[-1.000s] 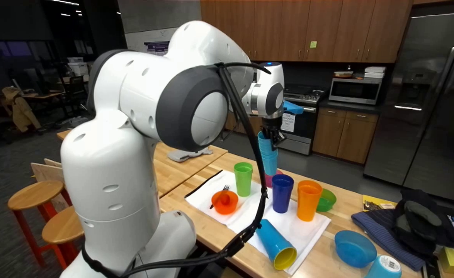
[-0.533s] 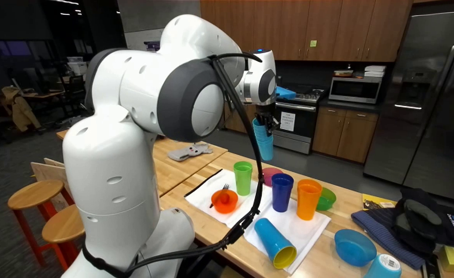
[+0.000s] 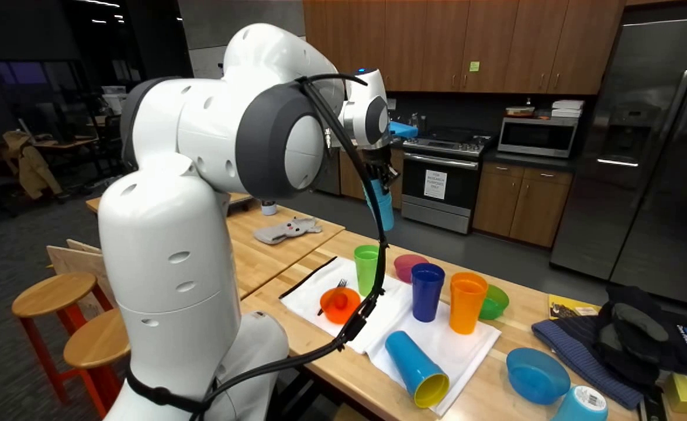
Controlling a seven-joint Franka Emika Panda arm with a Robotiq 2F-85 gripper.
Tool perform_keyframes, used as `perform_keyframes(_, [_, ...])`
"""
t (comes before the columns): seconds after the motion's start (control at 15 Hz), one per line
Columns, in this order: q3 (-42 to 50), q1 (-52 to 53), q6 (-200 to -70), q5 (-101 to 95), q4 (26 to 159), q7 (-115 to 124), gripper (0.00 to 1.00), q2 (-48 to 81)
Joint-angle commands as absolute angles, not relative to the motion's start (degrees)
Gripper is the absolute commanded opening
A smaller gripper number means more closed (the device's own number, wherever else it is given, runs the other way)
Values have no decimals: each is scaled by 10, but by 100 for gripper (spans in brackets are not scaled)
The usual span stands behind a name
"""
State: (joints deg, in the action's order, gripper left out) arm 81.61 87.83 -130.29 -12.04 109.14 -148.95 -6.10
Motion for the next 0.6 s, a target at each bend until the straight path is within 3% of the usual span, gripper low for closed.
perform_keyframes(0.0, [833,907,-1286,-107,1071,-1490,2,-28])
perform_keyframes(0.53, [821,928,-1163,-113,1048,-1489,2,-5])
